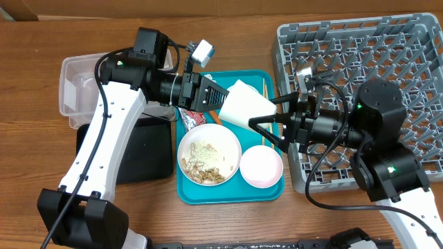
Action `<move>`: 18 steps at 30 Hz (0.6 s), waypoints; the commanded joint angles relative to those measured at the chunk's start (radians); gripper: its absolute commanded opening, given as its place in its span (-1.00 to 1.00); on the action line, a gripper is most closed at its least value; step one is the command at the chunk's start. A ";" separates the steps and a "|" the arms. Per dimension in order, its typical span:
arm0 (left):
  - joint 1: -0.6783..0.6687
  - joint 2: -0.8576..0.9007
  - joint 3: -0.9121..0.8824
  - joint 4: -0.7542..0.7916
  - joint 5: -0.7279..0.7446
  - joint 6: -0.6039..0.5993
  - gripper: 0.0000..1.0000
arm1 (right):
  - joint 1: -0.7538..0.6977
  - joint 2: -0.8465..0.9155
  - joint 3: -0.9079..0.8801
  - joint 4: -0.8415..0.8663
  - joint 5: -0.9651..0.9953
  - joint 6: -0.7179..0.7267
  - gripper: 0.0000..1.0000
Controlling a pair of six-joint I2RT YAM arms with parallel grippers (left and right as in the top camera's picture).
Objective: Sort waste into correct bins and load items into the dishwasher
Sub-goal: 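Grasp the white cup with the right gripper and release the left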
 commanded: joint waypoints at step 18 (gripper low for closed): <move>0.019 -0.018 0.021 0.019 -0.059 -0.007 1.00 | -0.153 -0.106 0.028 -0.032 -0.055 0.001 0.07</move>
